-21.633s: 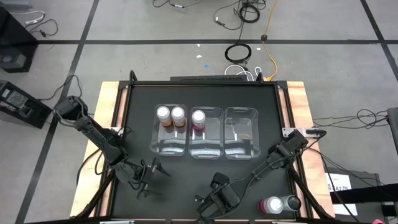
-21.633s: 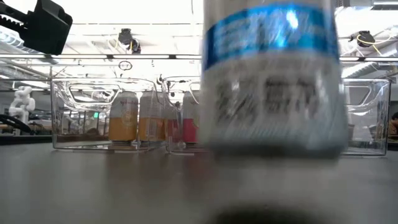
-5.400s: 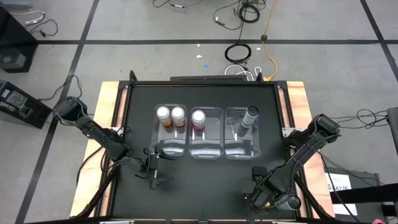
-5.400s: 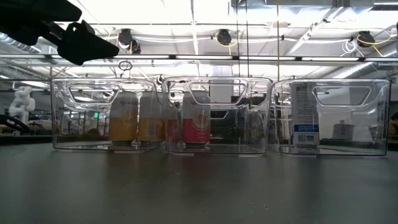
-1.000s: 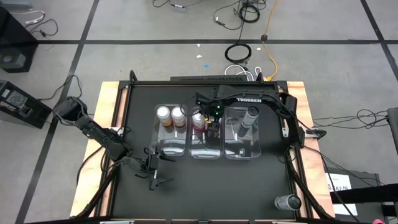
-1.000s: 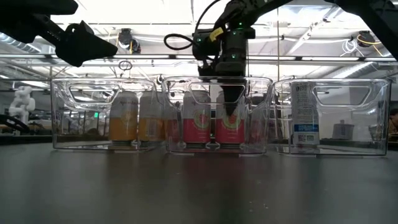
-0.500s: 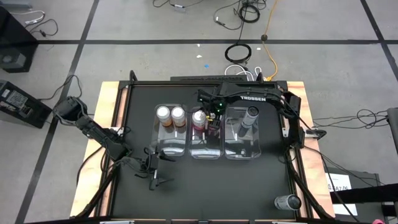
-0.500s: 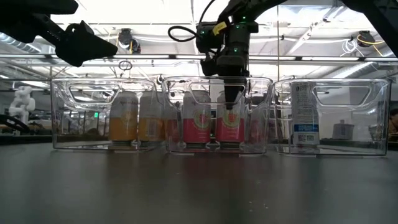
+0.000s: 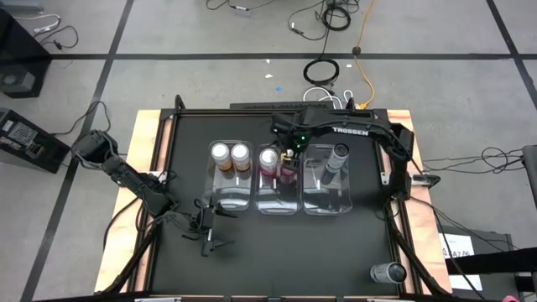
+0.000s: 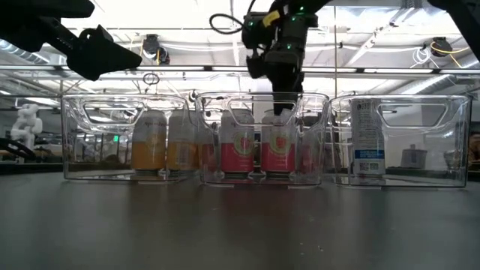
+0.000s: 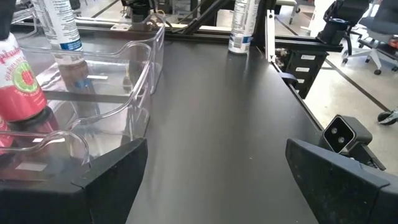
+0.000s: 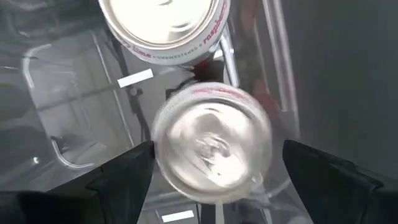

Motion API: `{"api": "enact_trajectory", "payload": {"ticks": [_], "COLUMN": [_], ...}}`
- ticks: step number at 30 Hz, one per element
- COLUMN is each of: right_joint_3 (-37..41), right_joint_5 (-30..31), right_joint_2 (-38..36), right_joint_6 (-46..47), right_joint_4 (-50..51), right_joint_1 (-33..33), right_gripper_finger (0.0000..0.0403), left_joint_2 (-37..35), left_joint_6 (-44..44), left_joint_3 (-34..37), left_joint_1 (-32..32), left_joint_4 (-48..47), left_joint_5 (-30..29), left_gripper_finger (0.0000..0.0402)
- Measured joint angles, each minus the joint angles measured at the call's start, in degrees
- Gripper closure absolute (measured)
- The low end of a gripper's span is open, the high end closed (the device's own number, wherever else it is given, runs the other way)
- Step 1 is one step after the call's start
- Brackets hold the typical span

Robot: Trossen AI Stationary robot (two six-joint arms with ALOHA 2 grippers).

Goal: Sort soda cans
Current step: Put the right pink-white soda can into the center transparent bin, then put the right white-blue soda can into the middle right transparent bin

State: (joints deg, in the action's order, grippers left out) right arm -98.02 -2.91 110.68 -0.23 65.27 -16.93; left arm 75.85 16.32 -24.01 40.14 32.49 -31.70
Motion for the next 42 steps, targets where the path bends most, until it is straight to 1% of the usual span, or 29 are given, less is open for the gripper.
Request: {"api": "enact_trajectory", "payload": {"ticks": [6,10,13,18,21,25,27,31,35,42], "right_joint_3": [-0.02,-0.02,-0.02,-0.04,-0.04,-0.07,-0.07,-0.07,-0.07,-0.04], "right_joint_5": [0.4,1.37,3.2,3.2,4.33,9.56,10.79,11.97,12.1,12.57], "right_joint_2": [-4.31,-8.89,-12.82,-19.83,-23.42,-26.21,-26.66,-26.69,-26.48,-26.41], "right_joint_6": [2.31,5.44,9.27,18.61,23.23,31.17,34.27,42.09,50.99,70.33], "right_joint_4": [1.55,2.89,4.85,6.86,7.33,7.61,8.17,10.22,14.62,22.87], "right_joint_1": [0.0,0.03,0.48,3.39,7.43,15.2,19.48,27.23,32.96,44.03], "right_gripper_finger": [0.0057,0.0057,0.0057,0.0057,0.0057,0.0057,0.0057,0.0057,0.0057,0.0057], "left_joint_2": [0.0,0.0,0.0,0.0,0.0,0.0,0.0,0.0,0.0,0.0], "left_joint_6": [0.02,-0.05,-0.07,-0.11,-0.13,-0.13,-0.1,-0.08,-0.11,-0.13], "left_joint_3": [0.0,0.0,0.0,0.0,0.0,0.0,0.0,0.0,0.0,0.0], "left_joint_1": [0.0,-0.02,-0.02,-0.02,-0.02,0.0,-0.02,0.0,0.0,-0.01], "left_joint_4": [0.02,0.04,0.01,0.0,-0.02,-0.02,-0.01,-0.04,-0.02,-0.07], "left_joint_5": [0.0,0.0,-0.02,-0.02,-0.02,-0.02,0.07,1.48,2.27,2.39], "left_gripper_finger": [0.0011,0.0011,0.0011,0.0011,0.0011,0.0011,0.0011,0.0011,0.0011,0.0011]}}
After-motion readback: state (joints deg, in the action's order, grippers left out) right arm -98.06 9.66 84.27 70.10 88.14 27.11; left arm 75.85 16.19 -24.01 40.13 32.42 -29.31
